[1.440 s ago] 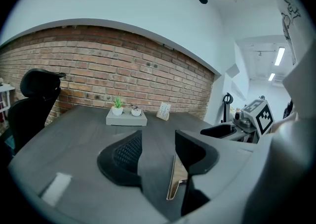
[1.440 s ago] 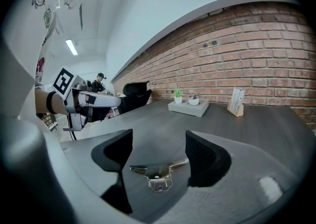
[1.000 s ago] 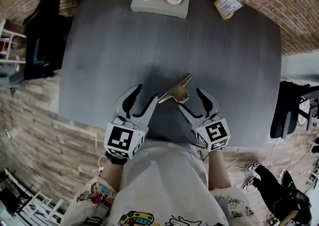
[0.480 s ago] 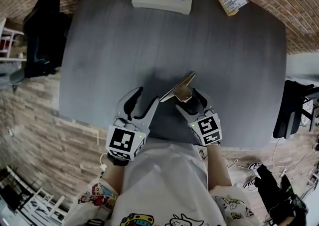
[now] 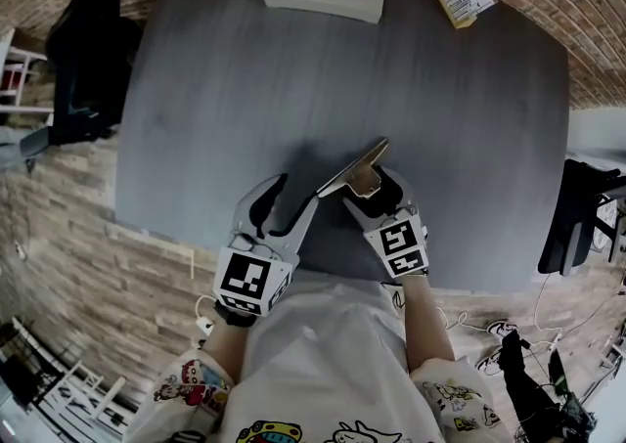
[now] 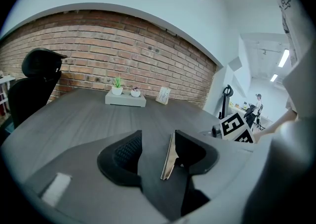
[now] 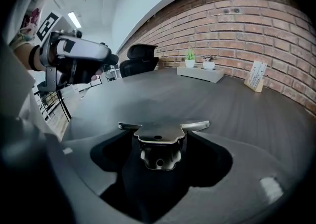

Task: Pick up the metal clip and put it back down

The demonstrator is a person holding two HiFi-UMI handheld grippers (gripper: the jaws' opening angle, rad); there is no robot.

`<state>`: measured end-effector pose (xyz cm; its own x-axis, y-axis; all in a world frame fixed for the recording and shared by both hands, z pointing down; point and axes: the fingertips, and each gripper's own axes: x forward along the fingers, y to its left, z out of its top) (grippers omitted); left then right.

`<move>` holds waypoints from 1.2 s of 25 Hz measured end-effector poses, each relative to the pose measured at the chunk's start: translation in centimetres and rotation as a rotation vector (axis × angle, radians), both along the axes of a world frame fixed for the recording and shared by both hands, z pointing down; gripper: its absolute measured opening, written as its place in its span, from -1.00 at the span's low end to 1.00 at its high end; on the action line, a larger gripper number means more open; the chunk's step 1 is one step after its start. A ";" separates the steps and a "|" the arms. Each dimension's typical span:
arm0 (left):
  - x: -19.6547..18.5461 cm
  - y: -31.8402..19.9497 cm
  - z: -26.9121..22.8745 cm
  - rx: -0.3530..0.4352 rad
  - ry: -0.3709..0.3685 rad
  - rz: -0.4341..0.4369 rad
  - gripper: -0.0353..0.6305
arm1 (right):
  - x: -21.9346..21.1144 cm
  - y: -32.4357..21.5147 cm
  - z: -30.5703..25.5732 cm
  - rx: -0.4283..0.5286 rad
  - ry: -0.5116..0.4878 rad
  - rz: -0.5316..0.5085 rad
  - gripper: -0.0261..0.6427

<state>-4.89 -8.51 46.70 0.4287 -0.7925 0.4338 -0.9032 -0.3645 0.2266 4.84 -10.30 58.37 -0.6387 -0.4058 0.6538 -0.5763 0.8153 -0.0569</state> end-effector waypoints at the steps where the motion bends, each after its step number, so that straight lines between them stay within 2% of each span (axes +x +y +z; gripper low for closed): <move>1: 0.0 0.0 0.0 -0.001 0.000 -0.001 -0.26 | 0.0 0.0 0.1 0.001 0.010 -0.002 0.11; 6: -0.3 0.1 0.0 0.003 -0.001 -0.009 -0.26 | 0.2 0.0 0.9 0.007 0.081 -0.012 0.13; 15: -0.8 0.2 0.0 0.003 -0.006 -0.018 -0.27 | -0.2 -0.1 0.9 -0.016 0.066 -0.025 0.12; 19: -1.0 0.3 -0.1 0.005 -0.005 -0.021 -0.27 | 0.0 -0.4 0.8 -0.018 0.065 -0.019 -0.06; 30: -1.9 -0.4 -0.8 0.029 -0.002 -0.051 -0.27 | 0.5 -0.9 0.1 -0.007 0.063 0.012 -0.07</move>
